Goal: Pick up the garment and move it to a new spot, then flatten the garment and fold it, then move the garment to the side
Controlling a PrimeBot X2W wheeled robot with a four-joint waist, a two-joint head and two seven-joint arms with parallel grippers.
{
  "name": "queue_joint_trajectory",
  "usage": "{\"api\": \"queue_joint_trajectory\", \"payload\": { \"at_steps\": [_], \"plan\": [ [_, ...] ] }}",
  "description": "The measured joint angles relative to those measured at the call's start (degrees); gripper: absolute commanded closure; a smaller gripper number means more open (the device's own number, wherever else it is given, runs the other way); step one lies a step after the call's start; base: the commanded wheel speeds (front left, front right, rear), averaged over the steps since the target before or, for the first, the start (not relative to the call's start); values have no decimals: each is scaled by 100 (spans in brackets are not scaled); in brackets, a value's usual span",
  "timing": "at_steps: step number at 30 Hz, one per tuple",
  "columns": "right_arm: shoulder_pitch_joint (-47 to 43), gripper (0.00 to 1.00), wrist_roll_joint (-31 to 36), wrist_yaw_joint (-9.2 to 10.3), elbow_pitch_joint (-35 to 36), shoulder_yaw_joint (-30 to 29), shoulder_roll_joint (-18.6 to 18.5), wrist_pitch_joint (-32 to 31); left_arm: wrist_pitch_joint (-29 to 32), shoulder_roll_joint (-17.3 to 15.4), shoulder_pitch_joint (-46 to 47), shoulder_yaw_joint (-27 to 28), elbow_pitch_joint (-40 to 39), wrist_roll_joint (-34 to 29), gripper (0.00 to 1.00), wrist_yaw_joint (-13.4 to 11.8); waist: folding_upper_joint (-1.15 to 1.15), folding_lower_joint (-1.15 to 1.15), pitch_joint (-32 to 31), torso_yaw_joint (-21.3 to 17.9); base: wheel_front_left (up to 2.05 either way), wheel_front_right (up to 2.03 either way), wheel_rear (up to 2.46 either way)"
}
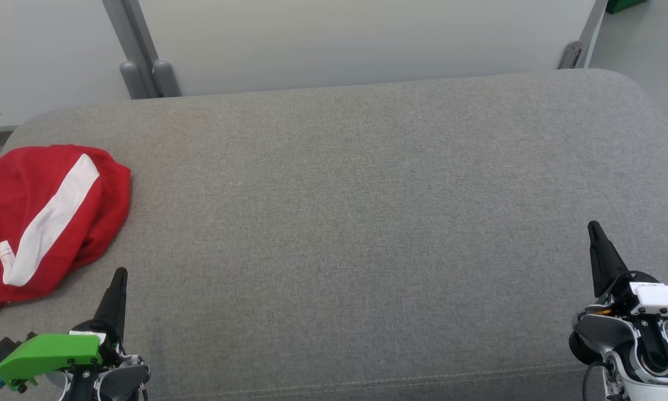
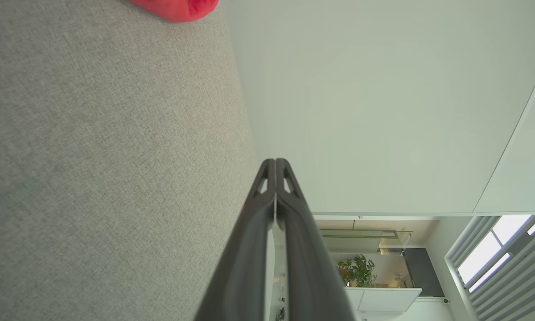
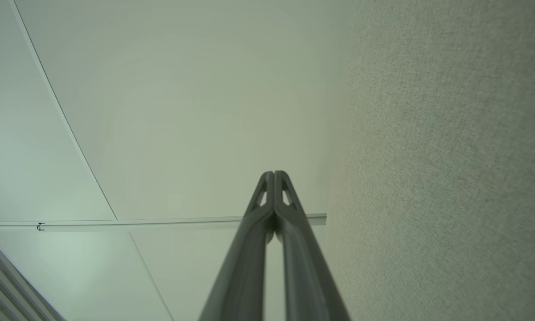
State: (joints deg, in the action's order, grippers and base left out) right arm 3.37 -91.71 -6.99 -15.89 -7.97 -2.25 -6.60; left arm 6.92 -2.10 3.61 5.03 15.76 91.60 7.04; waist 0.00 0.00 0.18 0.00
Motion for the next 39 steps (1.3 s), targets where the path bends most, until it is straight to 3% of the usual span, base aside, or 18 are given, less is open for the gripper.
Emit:
{"api": "queue_joint_trajectory", "payload": {
  "at_steps": [13, 14, 28, 39],
  "plan": [
    [-62, 100, 1, 3, -93, 0, 34, 0, 2, 27, -58, -1, 96, -1, 100, -4, 0, 0, 0, 0, 0, 0, 0],
    [-127, 0, 1, 3, -163, 0, 66, 0, 2, 57, -118, -3, 169, -1, 0, -5, 0, 0, 0, 0, 0, 0, 0],
    [-283, 0, 198, 9, -79, 74, 110, 188, -197, 111, -266, -218, 159, -21, 0, -5, 0, 0, 3, -2, 0, 0, 0],
    [-294, 0, 981, 9, 88, 229, -119, 458, -465, 62, -265, -478, 69, -534, 0, -5, 0, 0, 2, -4, 0, 0, 0]
  ]
}}
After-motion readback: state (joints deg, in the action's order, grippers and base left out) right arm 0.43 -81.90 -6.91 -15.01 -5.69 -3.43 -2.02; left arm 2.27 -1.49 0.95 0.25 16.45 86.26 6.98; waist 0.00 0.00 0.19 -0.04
